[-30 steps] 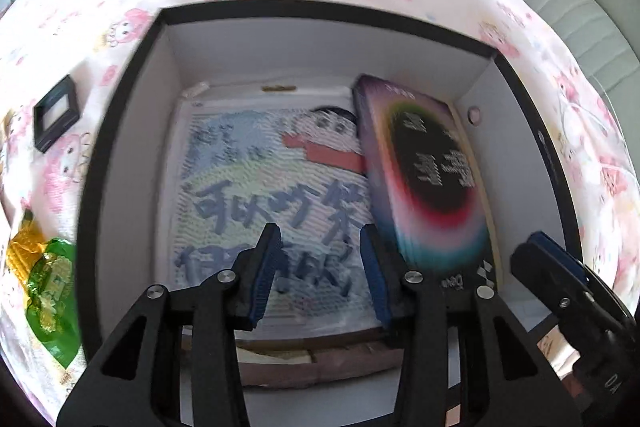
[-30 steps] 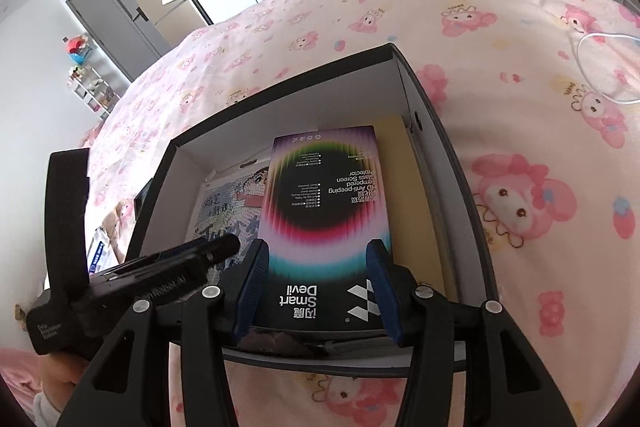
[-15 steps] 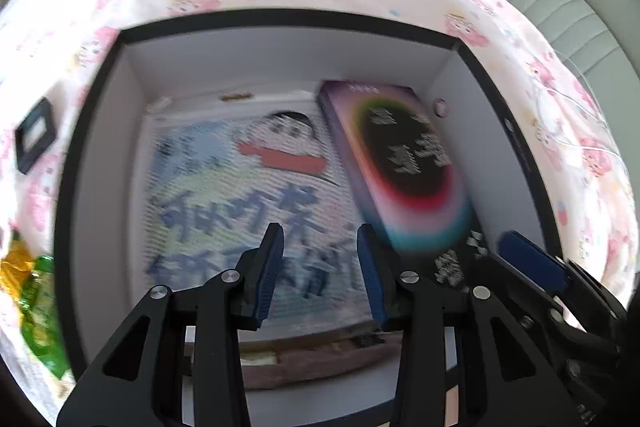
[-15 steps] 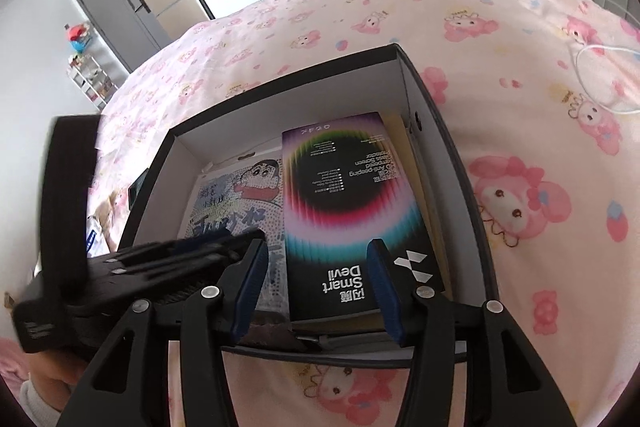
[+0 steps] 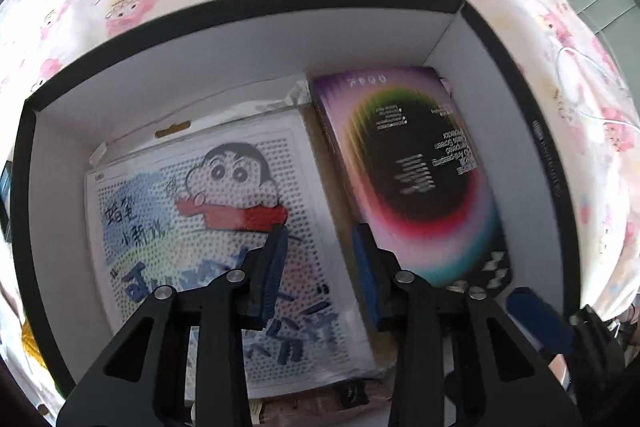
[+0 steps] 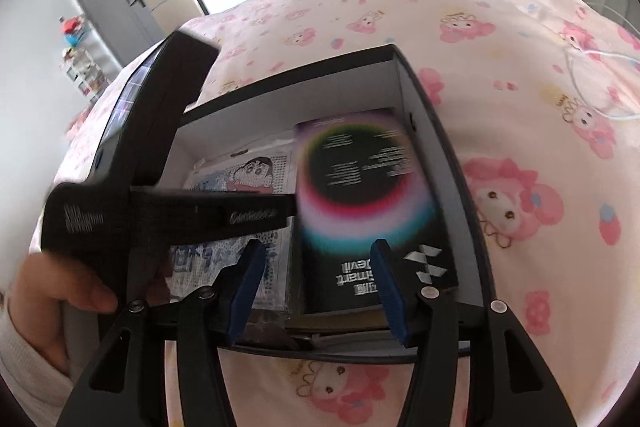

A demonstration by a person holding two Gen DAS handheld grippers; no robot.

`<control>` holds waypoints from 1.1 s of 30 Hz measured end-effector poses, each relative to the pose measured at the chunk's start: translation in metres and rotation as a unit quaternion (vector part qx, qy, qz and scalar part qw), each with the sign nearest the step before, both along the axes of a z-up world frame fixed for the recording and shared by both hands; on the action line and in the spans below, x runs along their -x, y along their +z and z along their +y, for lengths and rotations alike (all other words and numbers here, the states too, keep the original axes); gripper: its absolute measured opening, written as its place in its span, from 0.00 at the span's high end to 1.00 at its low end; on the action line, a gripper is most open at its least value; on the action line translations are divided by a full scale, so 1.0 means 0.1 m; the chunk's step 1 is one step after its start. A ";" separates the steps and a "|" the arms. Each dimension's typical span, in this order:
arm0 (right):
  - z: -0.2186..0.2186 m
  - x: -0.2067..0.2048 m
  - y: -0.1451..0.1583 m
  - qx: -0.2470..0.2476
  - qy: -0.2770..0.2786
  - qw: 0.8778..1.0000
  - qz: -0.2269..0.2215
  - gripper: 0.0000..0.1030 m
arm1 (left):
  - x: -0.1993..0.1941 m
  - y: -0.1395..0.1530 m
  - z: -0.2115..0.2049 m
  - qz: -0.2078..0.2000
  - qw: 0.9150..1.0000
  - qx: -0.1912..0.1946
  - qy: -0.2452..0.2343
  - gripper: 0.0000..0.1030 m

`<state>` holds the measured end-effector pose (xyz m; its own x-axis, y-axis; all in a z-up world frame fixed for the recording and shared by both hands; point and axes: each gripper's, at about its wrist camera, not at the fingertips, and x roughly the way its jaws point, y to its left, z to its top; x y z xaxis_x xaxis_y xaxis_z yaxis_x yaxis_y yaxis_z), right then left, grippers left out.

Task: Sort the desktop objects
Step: 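Open the right gripper and release the Smart Devil box, then raise the right tool out of the DAPHNE box and back away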

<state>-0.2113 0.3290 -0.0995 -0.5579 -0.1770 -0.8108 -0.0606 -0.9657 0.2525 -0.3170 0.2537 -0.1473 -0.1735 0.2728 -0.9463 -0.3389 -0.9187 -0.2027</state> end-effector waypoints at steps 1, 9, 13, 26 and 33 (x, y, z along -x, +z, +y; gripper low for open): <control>0.00 0.01 0.00 -0.002 0.000 1.000 -0.001 0.50 | -0.02 0.02 -0.05 0.002 1.000 -0.005 0.007 0.67; -0.05 0.02 0.03 -0.011 -0.012 1.000 -0.009 0.49 | -0.60 0.38 -0.76 0.047 0.996 -0.049 0.049 0.66; -0.20 -0.16 0.16 0.000 -0.009 1.000 0.003 0.49 | -0.96 0.56 -1.04 0.081 0.993 -0.068 0.060 0.65; -1.07 -0.98 0.70 -0.019 0.027 0.999 0.041 0.49 | -1.99 1.29 -1.89 0.185 0.975 -0.067 0.102 0.61; -1.67 -1.35 0.72 -0.014 0.087 0.995 0.039 0.50 | -2.51 1.23 -2.55 0.183 0.970 -0.065 0.146 0.61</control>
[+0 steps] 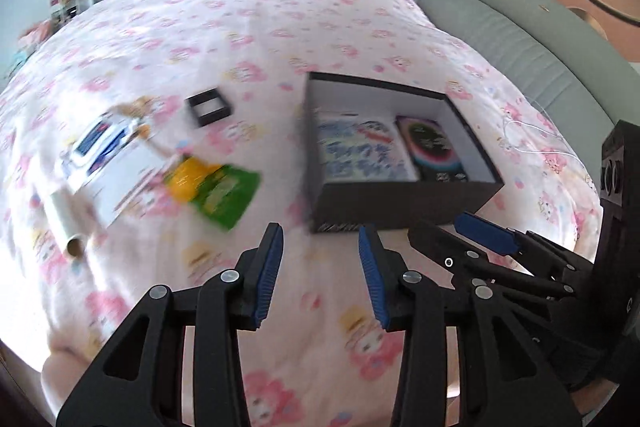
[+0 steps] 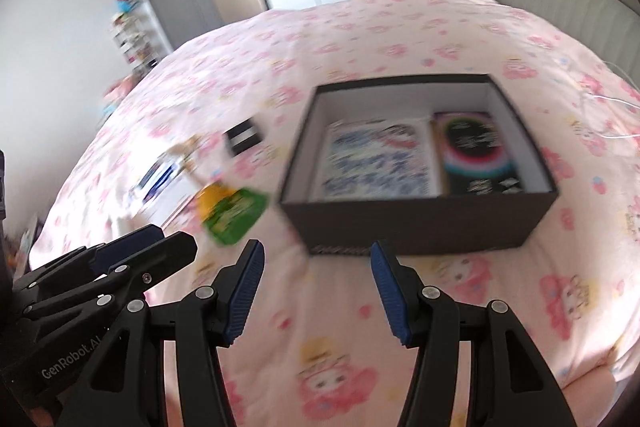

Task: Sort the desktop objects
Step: 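Raise the right tool out of the DAPHNE box and back away, then move the right tool toward the green corn snack bag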

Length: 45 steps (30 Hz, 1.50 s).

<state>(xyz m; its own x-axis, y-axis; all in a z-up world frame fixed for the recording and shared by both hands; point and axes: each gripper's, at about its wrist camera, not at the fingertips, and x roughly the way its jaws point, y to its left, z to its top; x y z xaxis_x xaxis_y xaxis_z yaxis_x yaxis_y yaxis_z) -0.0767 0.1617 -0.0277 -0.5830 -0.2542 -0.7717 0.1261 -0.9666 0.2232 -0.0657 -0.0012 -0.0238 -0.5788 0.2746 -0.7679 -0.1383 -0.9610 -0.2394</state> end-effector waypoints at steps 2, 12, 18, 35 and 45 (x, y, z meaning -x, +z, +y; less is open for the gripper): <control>-0.18 -0.08 -0.03 0.005 0.023 1.000 -0.001 0.50 | -0.13 -0.01 -0.19 0.002 1.000 -0.001 0.013 0.61; -0.84 -0.22 -0.19 -0.001 0.079 0.997 -0.008 0.50 | -0.41 -0.31 -0.84 -0.016 0.995 -0.053 0.079 0.61; -0.91 -0.17 -0.34 -0.001 0.079 0.996 -0.032 0.50 | -0.32 -0.53 -0.95 -0.032 0.993 -0.064 0.096 0.61; -1.25 0.79 -0.96 -0.040 0.077 0.993 -0.081 0.50 | 0.90 -1.38 -1.25 -0.069 0.985 -0.071 0.144 0.61; -1.32 1.17 -1.36 -0.003 0.067 0.989 -0.129 0.50 | 1.36 -1.85 -1.40 -0.113 0.975 -0.158 0.110 0.62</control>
